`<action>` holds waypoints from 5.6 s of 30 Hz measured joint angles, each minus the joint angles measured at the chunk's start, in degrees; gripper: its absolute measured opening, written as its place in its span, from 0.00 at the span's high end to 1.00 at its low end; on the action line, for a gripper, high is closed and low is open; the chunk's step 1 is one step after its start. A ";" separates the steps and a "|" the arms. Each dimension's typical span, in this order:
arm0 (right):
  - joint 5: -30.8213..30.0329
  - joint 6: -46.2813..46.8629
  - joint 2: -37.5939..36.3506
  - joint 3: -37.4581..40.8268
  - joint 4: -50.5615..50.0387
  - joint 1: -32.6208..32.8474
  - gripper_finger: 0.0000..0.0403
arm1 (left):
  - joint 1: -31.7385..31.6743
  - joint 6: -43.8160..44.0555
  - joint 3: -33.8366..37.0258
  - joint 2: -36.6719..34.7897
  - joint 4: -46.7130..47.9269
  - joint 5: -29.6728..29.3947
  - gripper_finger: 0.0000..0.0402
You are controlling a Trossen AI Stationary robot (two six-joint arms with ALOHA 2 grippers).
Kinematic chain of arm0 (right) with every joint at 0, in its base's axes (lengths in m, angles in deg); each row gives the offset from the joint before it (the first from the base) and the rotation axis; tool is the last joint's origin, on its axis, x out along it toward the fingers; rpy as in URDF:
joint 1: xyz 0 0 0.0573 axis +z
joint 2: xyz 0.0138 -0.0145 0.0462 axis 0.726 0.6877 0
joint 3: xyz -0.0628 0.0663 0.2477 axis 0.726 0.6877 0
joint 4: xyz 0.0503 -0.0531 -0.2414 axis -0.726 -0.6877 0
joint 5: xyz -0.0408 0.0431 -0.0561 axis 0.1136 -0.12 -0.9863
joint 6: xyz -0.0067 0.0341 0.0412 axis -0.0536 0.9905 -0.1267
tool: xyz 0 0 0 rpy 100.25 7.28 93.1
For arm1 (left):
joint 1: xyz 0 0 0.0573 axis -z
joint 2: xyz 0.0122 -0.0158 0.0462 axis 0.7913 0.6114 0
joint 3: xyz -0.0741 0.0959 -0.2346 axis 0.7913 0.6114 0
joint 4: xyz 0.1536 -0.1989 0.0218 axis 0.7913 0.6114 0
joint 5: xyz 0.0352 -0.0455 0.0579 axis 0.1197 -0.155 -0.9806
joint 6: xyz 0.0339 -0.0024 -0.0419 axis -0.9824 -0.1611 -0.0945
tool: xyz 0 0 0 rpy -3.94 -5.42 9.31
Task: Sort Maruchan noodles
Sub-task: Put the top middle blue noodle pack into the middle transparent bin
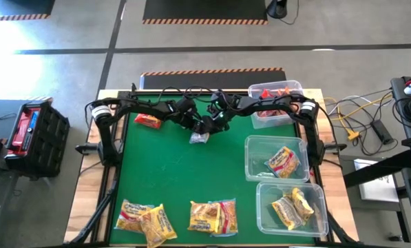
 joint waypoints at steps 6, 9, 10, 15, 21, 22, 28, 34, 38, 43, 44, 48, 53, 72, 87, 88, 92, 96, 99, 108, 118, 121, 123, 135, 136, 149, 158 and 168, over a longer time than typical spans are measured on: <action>-0.90 -1.06 0.00 -0.15 0.18 0.00 0.30 | -0.04 -0.19 0.00 0.02 -0.14 0.98 0.90; -1.48 -2.11 0.00 -0.15 0.25 0.00 0.32 | -0.04 -0.19 -0.02 0.02 -0.14 1.05 0.90; -1.55 -2.08 0.00 -0.15 0.29 0.00 0.32 | -0.04 -0.19 -0.02 0.02 -0.14 1.06 0.90; 0.89 -1.54 0.15 -0.46 0.61 -0.17 0.34 | -0.04 0.38 -0.02 0.02 -0.12 1.06 0.90; 1.29 -1.07 0.20 -0.96 0.21 -0.16 0.33 | -0.04 0.33 -0.04 0.02 -0.17 1.35 0.90; 1.17 -2.04 0.20 -0.96 0.23 -0.17 0.33 | -0.04 0.34 -0.05 0.02 -0.16 1.43 0.90; 0.43 -0.62 0.20 -0.96 0.21 -0.02 0.36 | -0.04 0.25 -0.07 0.02 -0.18 1.94 0.90; -0.70 -2.91 0.20 -1.07 -0.25 0.00 0.36 | -0.04 0.29 -0.07 0.02 -0.20 2.00 0.90; -3.25 -2.65 -0.02 -1.05 -1.71 0.46 0.36 | -0.04 1.18 -0.07 0.02 -0.21 1.93 0.90; -7.39 -2.43 0.21 -0.92 -2.84 0.21 0.40 | -0.04 3.47 -0.11 0.15 -0.23 2.75 0.90; -7.93 -2.78 0.22 -0.92 -3.14 0.14 0.41 | -0.04 3.65 -0.11 0.16 -0.27 3.08 0.90; -8.84 -3.74 0.20 -0.83 -3.27 0.09 0.43 | -0.04 3.69 -0.11 0.20 -0.49 3.70 0.90; -8.77 -6.52 0.20 -0.81 -3.61 0.09 0.43 | -0.02 3.48 -0.09 0.20 -1.13 4.07 0.90; -8.12 -8.27 0.20 -0.68 -5.07 -0.31 0.62 | -1.17 1.88 0.22 -3.42 0.02 5.87 0.90; -7.66 -10.83 0.20 -0.72 -6.43 -0.83 0.64 | -4.18 -3.60 0.09 -7.17 7.80 5.50 0.90; -7.56 -10.91 0.20 -0.72 -6.49 -0.88 0.65 | -4.26 -3.68 0.09 -7.21 8.03 5.45 0.90; -7.12 -11.01 0.20 -0.72 -6.65 -1.16 0.70 | -4.63 -4.75 0.04 -7.77 9.82 5.15 0.90; -7.07 -10.99 0.20 -0.72 -6.74 -1.31 0.76 | -4.68 -5.81 0.02 -7.93 12.08 3.38 0.90; -7.07 -10.97 0.20 -0.72 -6.74 -1.33 0.79 | -4.68 -6.50 0.02 -7.93 13.45 2.13 0.90; -3.00 -10.63 0.06 -0.62 -7.20 -1.98 0.80 | -4.81 -10.63 -0.02 -8.07 19.01 0.47 0.90; 6.68 -10.75 -6.06 -0.61 -10.34 -4.96 0.80 | -4.92 -11.48 0.26 -8.13 19.34 -0.46 0.90; 9.05 -10.77 -8.88 -0.61 -11.59 -5.33 0.80 | -4.94 -12.07 0.28 -8.13 19.30 -0.53 0.90; 10.73 -10.81 -10.65 -0.61 -12.43 -5.51 0.80 | -4.96 -12.76 0.29 -8.13 19.22 -0.61 0.90; 16.95 -10.81 -24.41 -0.63 -20.69 -4.89 0.80 | -5.14 -14.07 0.46 -8.02 17.09 -1.25 0.90; 16.95 -10.81 -25.70 -0.63 -22.58 -4.71 0.80 | -5.14 -14.47 0.46 -8.01 16.90 -1.28 0.90; 16.41 -10.62 -35.14 -0.68 -50.83 3.85 0.80 | -5.14 -14.81 1.21 -7.98 14.95 -1.36 0.90; -1.08 -10.23 -41.53 -0.68 -75.83 7.23 0.80 | -5.13 -10.32 4.20 -8.17 8.51 -0.81 0.90; -15.12 -8.13 -44.52 0.27 -83.15 9.35 0.80 | -4.98 -8.30 4.37 -8.07 8.34 -0.93 0.90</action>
